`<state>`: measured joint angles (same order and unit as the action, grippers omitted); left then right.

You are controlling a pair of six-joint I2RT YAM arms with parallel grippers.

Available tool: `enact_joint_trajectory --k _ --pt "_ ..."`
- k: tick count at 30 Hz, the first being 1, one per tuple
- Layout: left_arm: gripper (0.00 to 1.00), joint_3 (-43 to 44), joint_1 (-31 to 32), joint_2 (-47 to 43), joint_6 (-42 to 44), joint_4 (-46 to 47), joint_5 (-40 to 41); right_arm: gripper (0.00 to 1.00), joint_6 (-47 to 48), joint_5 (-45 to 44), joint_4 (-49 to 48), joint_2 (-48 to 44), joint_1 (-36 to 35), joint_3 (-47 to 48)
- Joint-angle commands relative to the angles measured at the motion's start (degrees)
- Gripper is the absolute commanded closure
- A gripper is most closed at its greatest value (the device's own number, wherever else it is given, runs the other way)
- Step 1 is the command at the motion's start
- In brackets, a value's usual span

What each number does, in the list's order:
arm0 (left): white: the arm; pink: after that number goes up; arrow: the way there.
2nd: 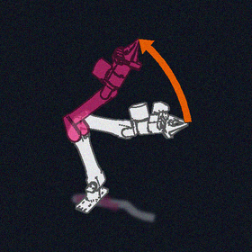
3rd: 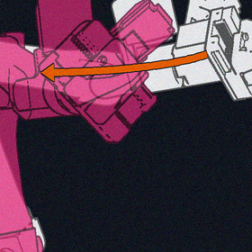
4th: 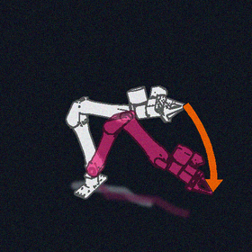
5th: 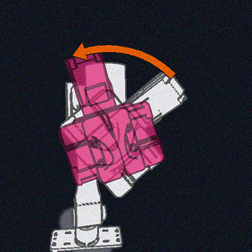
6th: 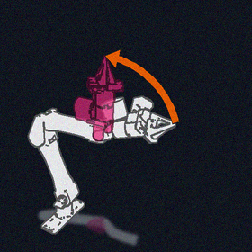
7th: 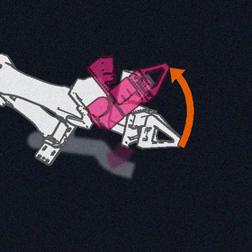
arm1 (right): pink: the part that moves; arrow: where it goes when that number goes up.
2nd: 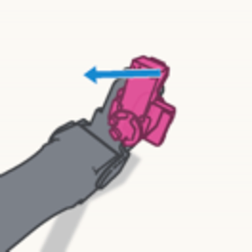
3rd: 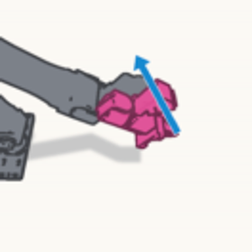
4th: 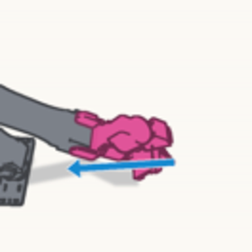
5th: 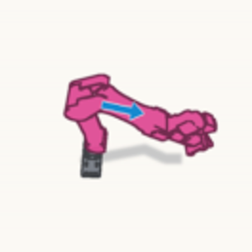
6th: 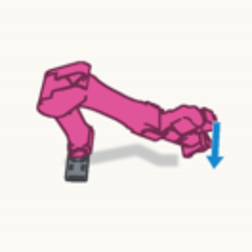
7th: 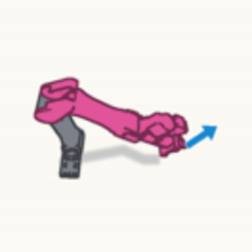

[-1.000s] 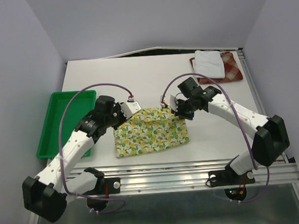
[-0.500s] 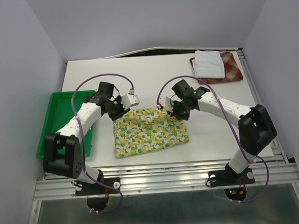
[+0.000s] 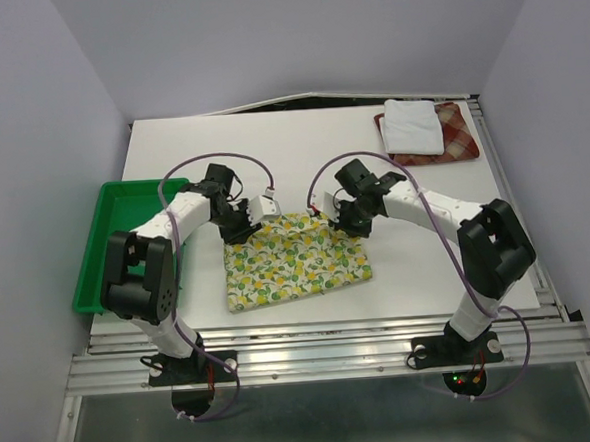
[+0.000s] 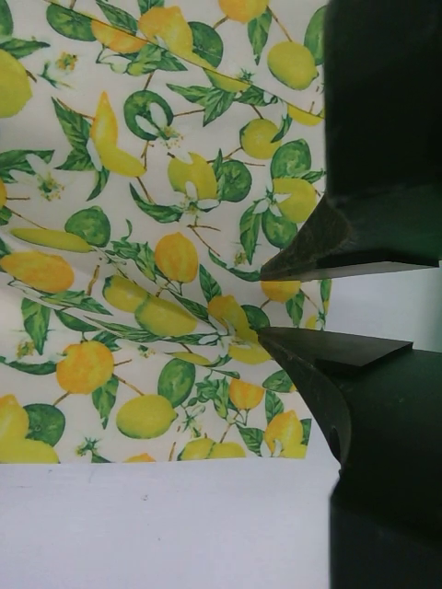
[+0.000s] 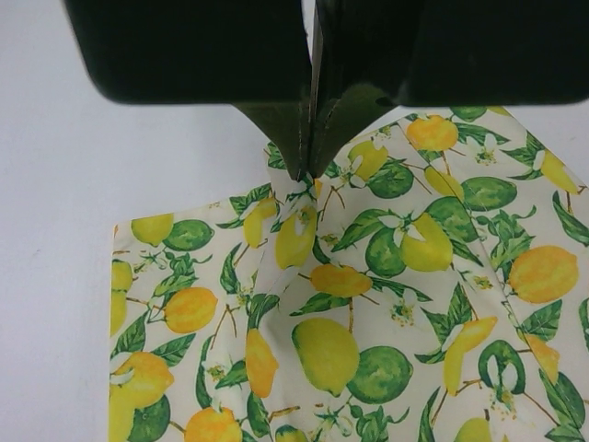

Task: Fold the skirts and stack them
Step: Fold the skirt

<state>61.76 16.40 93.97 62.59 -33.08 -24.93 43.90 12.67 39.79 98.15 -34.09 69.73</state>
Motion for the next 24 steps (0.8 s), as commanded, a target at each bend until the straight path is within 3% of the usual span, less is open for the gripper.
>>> enact_joint_trajectory --k 1,4,8,15,16,18,21,24 --pt "0.62 0.91 0.03 0.68 1.22 -0.33 -1.44 0.99 -0.13 -0.19 -2.09 0.81 0.95 3.39" --pt "0.64 0.82 0.03 2.0 -0.45 2.4 -0.83 0.99 -0.04 -0.27 -2.17 1.34 0.95 3.83" --pt "0.82 0.38 -0.06 2.97 -0.98 4.34 1.19 0.99 0.05 -0.45 -2.44 2.05 0.95 4.71" --pt "0.96 -0.67 -0.32 2.44 -0.27 4.69 1.37 0.99 0.22 -0.63 -2.44 2.49 0.95 5.06" --pt "0.96 -0.67 -0.32 2.44 -0.1 4.52 1.37 0.99 0.31 -0.63 -2.52 2.4 0.95 4.89" --pt "0.8 -0.85 -0.41 2.09 0.34 4.52 1.37 0.99 0.48 -0.63 -2.52 2.05 0.95 4.71" --pt "0.66 -0.76 -0.67 1.3 1.13 3.99 0.59 0.99 0.66 -0.63 -2.52 1.7 0.95 4.27" --pt "0.62 0.2 -0.67 1.91 2.36 2.5 0.06 0.99 0.57 -0.63 -2.52 1.34 0.95 3.83"
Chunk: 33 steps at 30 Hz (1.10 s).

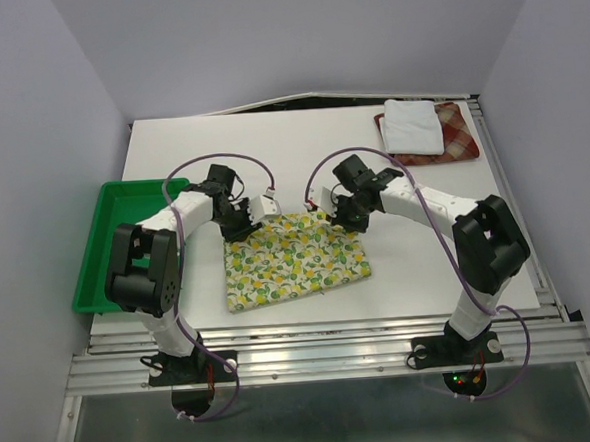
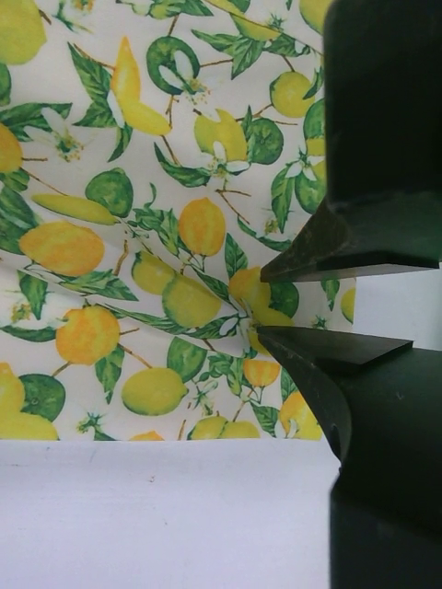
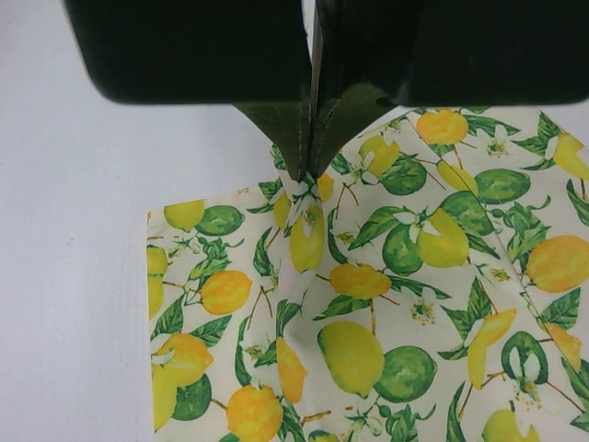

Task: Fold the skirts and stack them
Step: Fold the skirt

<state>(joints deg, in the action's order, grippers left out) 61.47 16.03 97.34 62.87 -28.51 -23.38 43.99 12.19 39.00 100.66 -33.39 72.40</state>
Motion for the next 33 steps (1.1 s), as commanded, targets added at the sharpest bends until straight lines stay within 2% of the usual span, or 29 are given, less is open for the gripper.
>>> enact_joint_trajectory --k 1,5,7,8,9,12,24,25,26,28,29,30,33 --pt "0.62 0.75 -0.3 -0.67 2.43 -2.77 -1.5 0.99 0.57 -0.23 -1.74 -1.26 0.25 0.99" --pt "0.62 1.46 -0.3 0.92 2.96 -3.83 -1.76 0.99 0.57 -0.23 -1.83 -1.43 0.25 0.72" --pt "0.67 1.37 -0.39 1.45 3.13 -3.92 -1.67 0.99 0.66 -0.23 -2.0 -1.52 0.25 0.72" --pt "0.78 1.2 -0.39 1.54 2.96 -3.83 -1.32 0.99 0.66 -0.41 -2.09 -1.52 0.25 0.72" --pt "0.85 1.11 -0.39 1.54 2.87 -3.66 -1.23 0.99 0.57 -0.41 -2.09 -1.61 0.25 0.72" --pt "1.0 1.02 -0.91 0.31 2.17 -3.13 -0.79 0.99 0.49 -0.41 -2.09 -1.61 0.78 1.07" --pt "1.0 4.27 -3.82 -8.74 0.67 -5.42 1.57 0.99 0.57 -1.29 -1.91 -3.63 1.31 1.78" --pt "0.96 4.01 -3.9 -9.09 1.11 -5.15 1.75 0.99 0.66 -1.29 -1.91 -3.63 1.31 1.95" --pt "0.75 3.83 -3.9 -9.18 1.29 -4.98 1.93 0.99 0.75 -1.11 -1.91 -3.54 1.31 1.95" --pt "0.61 3.57 -3.99 -8.75 1.38 -4.71 1.93 0.99 0.75 -0.76 -1.91 -3.37 1.31 2.04" --pt "0.51 3.65 -3.99 -7.7 1.12 -4.88 1.84 0.99 0.84 -0.67 -1.83 -3.19 1.31 2.04" --pt "0.31 3.92 -3.99 -6.91 0.94 -4.89 1.58 0.99 0.84 -0.5 -1.65 -2.93 1.31 2.13" --pt "0.28 5.15 -4.25 -3.92 1.02 -5.76 0.36 0.99 0.92 -0.5 -1.56 -2.66 1.31 2.04"
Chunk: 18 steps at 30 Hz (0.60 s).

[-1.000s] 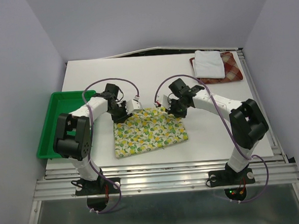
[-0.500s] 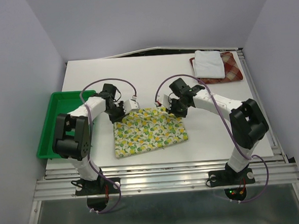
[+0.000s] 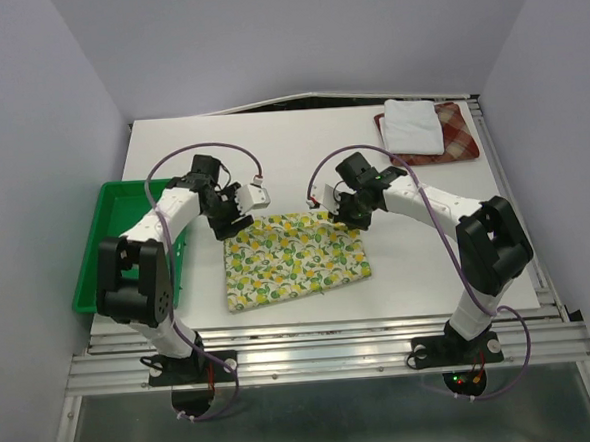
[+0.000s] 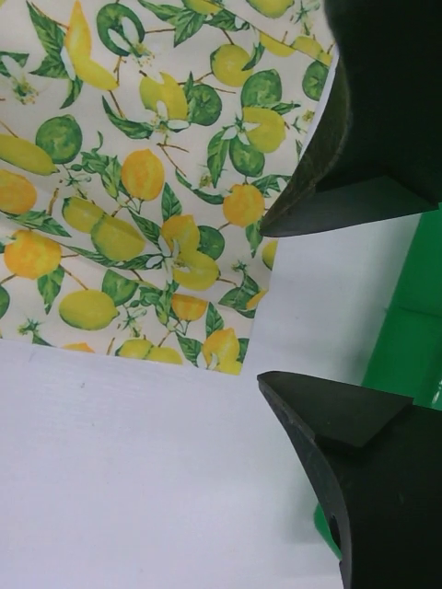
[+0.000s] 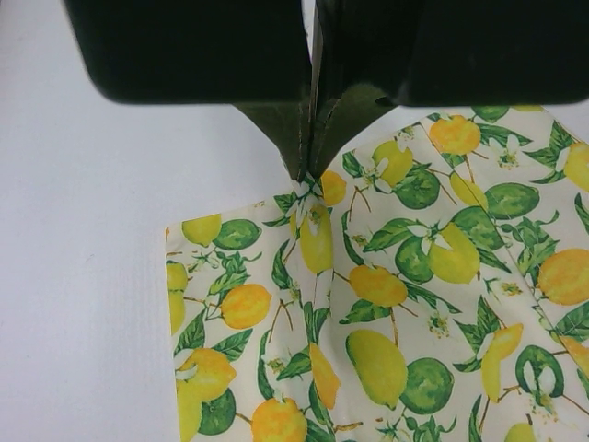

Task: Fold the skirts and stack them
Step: Fold the skirt

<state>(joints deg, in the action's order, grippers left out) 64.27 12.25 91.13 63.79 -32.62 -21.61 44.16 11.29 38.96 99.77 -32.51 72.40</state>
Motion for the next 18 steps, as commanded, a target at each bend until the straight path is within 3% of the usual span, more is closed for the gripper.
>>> enact_joint_trajectory --k 1,5,11,14,17,18 --pt "0.28 2.79 -0.47 3.6 0.37 -1.83 -1.6 0.99 0.84 0.4 -1.52 -1.77 0.43 1.87" --pt "0.29 3.67 -0.47 6.6 1.25 -1.83 -2.12 0.99 0.84 0.31 -1.52 -1.59 0.43 1.69" --pt "0.38 4.55 -0.56 10.2 3.09 -2.0 -1.42 0.99 0.93 -0.04 -1.52 -1.33 0.43 1.78" --pt "0.49 4.55 -0.74 11.08 3.97 -3.06 -1.6 0.99 1.01 -0.21 -1.43 -1.07 0.43 1.69" --pt "0.68 4.28 -1.09 10.82 4.24 -3.85 -1.77 0.99 1.01 -0.3 -1.43 -0.8 0.43 1.6" --pt "0.79 4.11 -1.61 10.21 4.32 -4.2 -1.86 0.99 1.01 -0.48 -1.52 -0.71 0.43 1.6"
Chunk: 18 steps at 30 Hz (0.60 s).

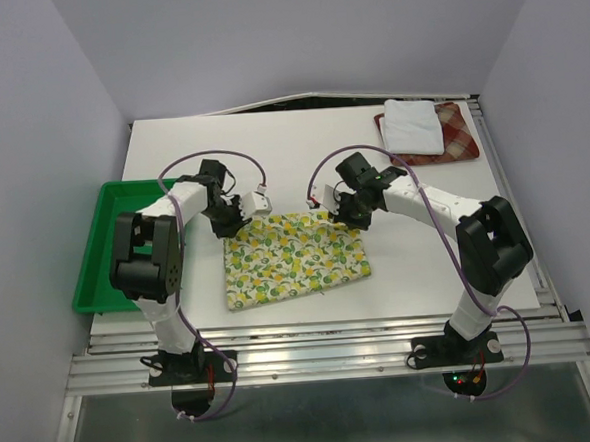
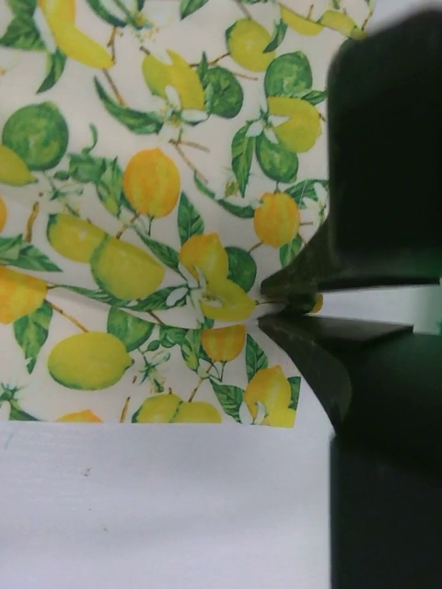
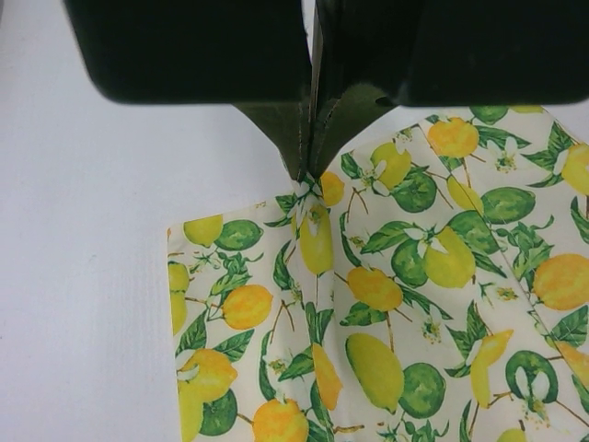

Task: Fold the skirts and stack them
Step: Fold the skirt

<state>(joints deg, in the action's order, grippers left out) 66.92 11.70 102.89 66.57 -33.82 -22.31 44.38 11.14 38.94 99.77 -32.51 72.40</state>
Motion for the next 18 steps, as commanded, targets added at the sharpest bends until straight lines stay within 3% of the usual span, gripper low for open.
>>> enact_joint_trajectory --k 1,4,10,18 --pt "0.83 1.38 -1.07 -2.08 1.55 -3.0 -1.16 0.99 0.71 -0.33 -1.5 -0.71 0.43 1.6" --pt "1.0 1.46 -2.21 -3.58 1.9 -3.97 -1.07 0.99 0.53 -0.68 -1.5 -0.8 1.04 1.87" --pt "1.0 3.65 -5.64 -6.74 2.52 -6.17 -0.64 0.99 0.97 -1.03 -1.5 -1.42 2.81 2.39" --pt "1.0 8.67 -5.73 -3.4 0.68 -6.61 -1.86 0.99 1.41 -0.59 -1.5 2.44 2.81 5.99"
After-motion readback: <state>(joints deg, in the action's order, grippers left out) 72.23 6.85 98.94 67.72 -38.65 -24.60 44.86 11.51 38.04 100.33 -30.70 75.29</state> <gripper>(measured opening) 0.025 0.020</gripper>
